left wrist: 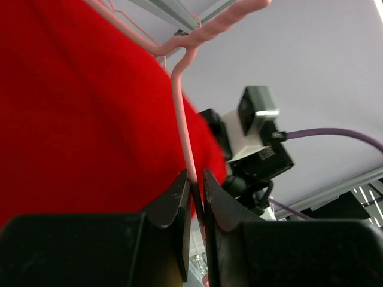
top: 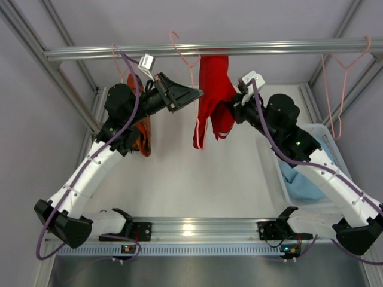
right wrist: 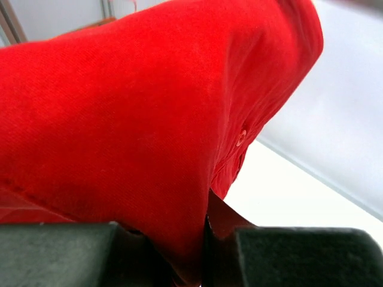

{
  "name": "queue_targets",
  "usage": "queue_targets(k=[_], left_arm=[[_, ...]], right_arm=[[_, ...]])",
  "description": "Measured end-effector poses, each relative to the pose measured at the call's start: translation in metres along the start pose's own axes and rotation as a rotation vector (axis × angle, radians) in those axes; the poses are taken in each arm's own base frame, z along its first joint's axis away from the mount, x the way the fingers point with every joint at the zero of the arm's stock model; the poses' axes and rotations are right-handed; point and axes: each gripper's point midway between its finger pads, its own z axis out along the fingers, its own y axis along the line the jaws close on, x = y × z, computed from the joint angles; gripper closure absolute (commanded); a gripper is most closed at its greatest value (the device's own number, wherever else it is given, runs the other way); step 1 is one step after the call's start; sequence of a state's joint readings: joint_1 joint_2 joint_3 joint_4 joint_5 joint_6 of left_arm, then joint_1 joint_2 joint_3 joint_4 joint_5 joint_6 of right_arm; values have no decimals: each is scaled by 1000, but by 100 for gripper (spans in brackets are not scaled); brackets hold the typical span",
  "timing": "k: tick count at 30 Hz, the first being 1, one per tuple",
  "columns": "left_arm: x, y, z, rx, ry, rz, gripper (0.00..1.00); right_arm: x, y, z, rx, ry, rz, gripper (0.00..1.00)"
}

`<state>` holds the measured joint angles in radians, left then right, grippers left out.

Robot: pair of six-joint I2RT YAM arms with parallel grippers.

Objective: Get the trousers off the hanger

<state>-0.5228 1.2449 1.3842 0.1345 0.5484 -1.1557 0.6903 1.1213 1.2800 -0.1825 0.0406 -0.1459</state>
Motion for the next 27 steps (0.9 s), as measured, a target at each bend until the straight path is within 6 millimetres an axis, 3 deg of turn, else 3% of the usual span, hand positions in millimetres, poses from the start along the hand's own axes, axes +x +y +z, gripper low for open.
queue_targets(k=[9, 21, 27], left_arm=[[10, 22, -3, -42, 12, 11, 100], [27, 39, -13, -76, 25, 27, 100], [30, 44, -14, -89, 28, 26, 100]], right_arm=[[-62, -13, -25, 25, -100, 4, 100], [-96, -18, -54, 24, -137, -10, 100], [-127, -25, -81, 37, -211, -47, 100]])
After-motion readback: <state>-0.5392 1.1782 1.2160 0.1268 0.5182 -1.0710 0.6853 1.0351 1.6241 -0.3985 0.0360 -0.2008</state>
